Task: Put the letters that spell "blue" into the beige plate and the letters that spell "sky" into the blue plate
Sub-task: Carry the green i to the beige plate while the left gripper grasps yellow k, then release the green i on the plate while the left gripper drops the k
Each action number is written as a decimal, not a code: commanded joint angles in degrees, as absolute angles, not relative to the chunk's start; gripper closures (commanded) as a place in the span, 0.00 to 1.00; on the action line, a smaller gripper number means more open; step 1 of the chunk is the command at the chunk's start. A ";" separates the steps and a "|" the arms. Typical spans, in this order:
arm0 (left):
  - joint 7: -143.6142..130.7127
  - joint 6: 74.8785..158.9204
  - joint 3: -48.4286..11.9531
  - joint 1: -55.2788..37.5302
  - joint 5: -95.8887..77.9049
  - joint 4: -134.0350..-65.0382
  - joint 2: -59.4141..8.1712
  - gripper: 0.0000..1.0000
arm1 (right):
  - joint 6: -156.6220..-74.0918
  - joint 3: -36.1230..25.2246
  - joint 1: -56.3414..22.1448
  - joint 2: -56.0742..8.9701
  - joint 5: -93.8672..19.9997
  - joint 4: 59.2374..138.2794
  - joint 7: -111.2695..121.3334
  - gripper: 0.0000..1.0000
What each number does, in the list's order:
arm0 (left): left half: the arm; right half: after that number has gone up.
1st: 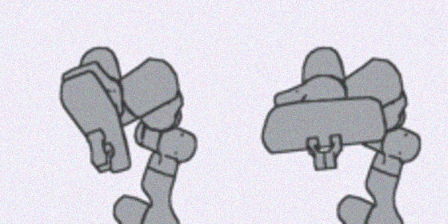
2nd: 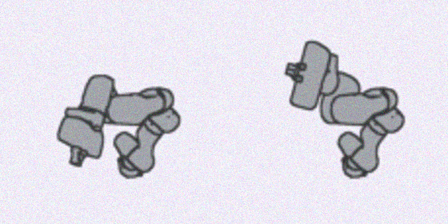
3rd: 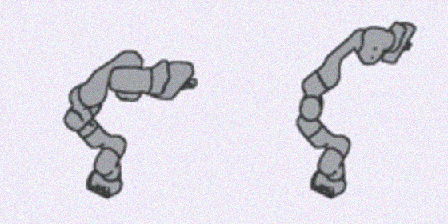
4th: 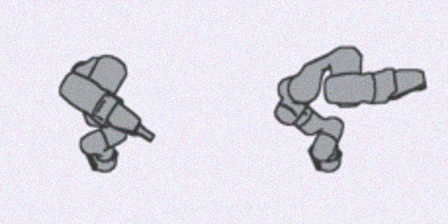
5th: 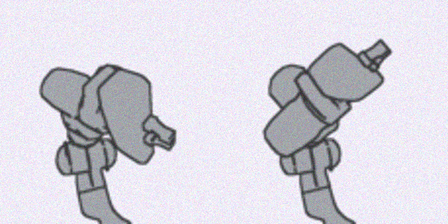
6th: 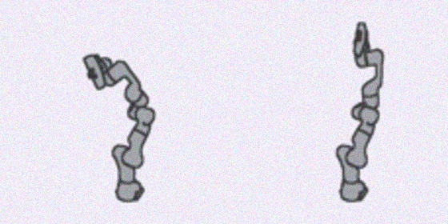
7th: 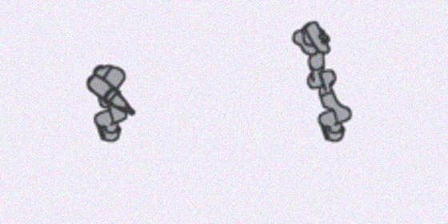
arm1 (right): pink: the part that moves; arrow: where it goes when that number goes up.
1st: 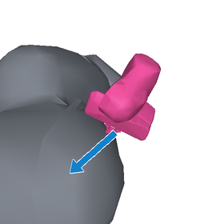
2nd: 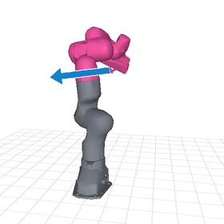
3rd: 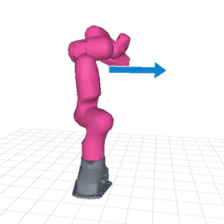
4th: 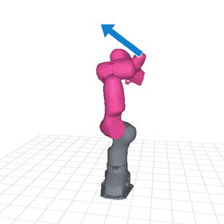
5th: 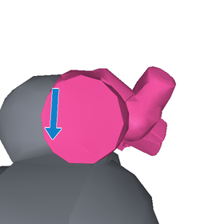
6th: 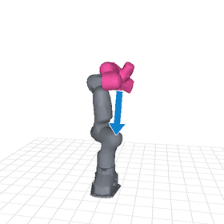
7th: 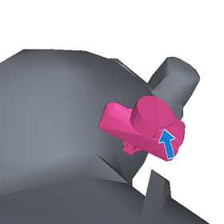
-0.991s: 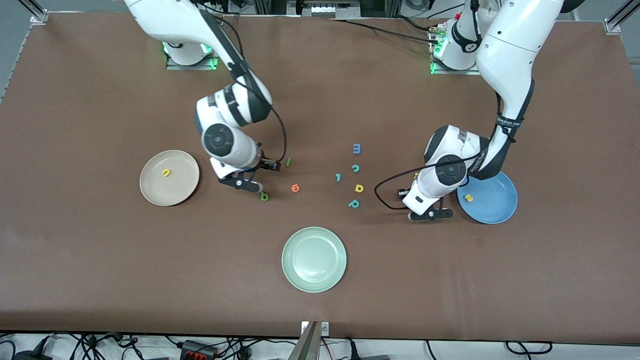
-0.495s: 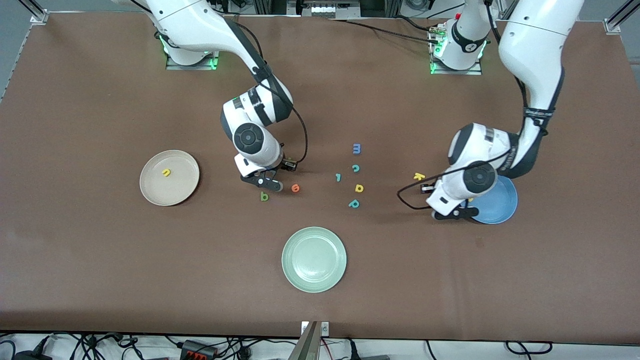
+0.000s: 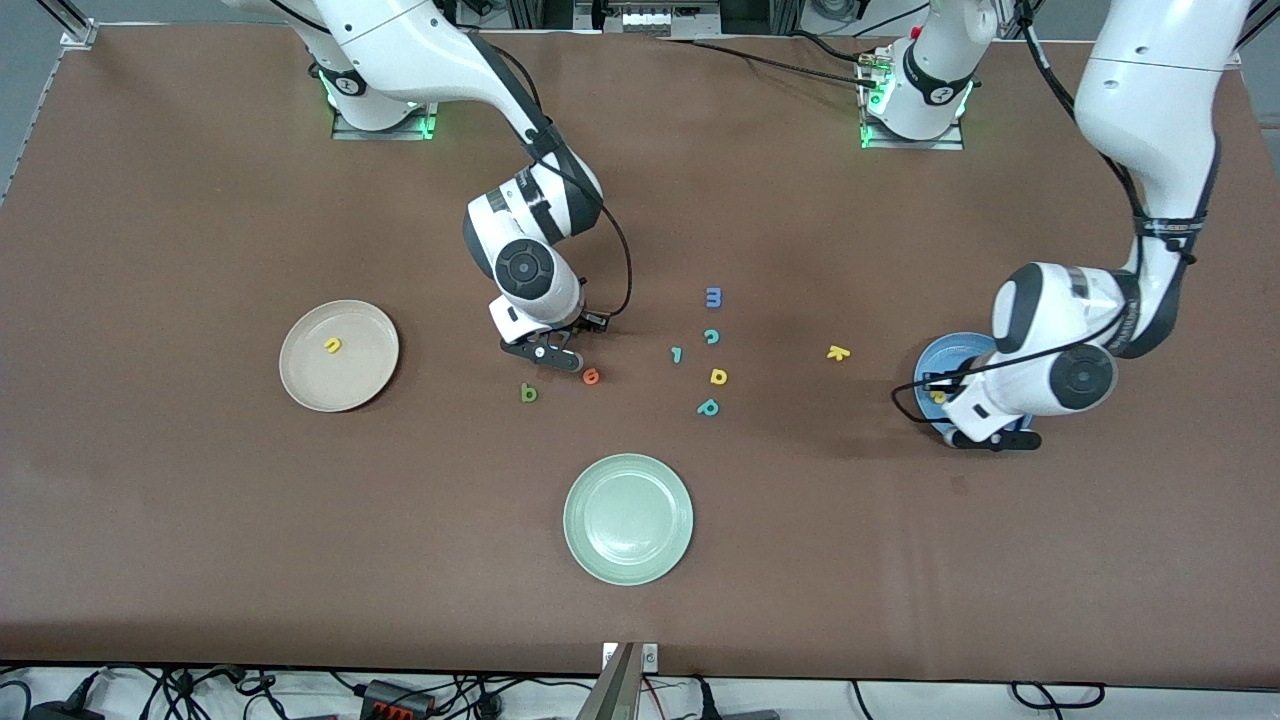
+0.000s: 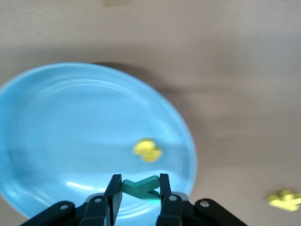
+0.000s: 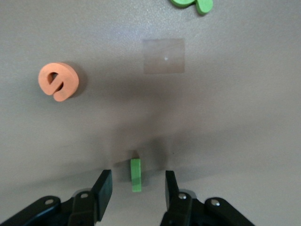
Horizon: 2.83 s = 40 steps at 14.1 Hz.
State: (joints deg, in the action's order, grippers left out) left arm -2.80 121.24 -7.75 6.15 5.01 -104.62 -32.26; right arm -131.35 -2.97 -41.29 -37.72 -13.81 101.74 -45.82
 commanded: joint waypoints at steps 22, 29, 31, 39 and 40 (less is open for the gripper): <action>-4.13 146.85 -19.95 1.93 11.51 -124.00 -29.70 0.00 | -115.84 -27.05 -41.40 -28.13 -13.71 109.23 -19.20 0.89; -3.87 147.48 -19.95 2.64 11.60 -124.54 -28.92 0.77 | -121.27 -30.76 -36.74 -29.35 -14.15 115.48 -4.48 0.89; -4.04 147.39 -19.95 2.72 11.60 -124.45 -28.57 0.88 | -123.92 -30.67 -36.74 -29.88 -14.15 116.45 -4.40 0.85; -4.39 135.38 -19.51 4.73 11.51 -121.21 -23.04 0.91 | -117.17 -30.32 -39.01 -28.47 -15.20 105.67 -8.26 0.00; -4.05 132.57 -19.60 6.66 11.51 -119.64 -22.42 0.92 | -117.16 -29.89 -41.02 -29.61 -16.68 103.47 -9.22 0.00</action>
State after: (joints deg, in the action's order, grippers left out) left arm -3.39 138.05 -19.43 3.73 9.77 -121.33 -25.38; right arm -119.58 -30.47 -38.23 -28.76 -14.69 108.43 -6.95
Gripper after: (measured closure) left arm 0.604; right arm 0.238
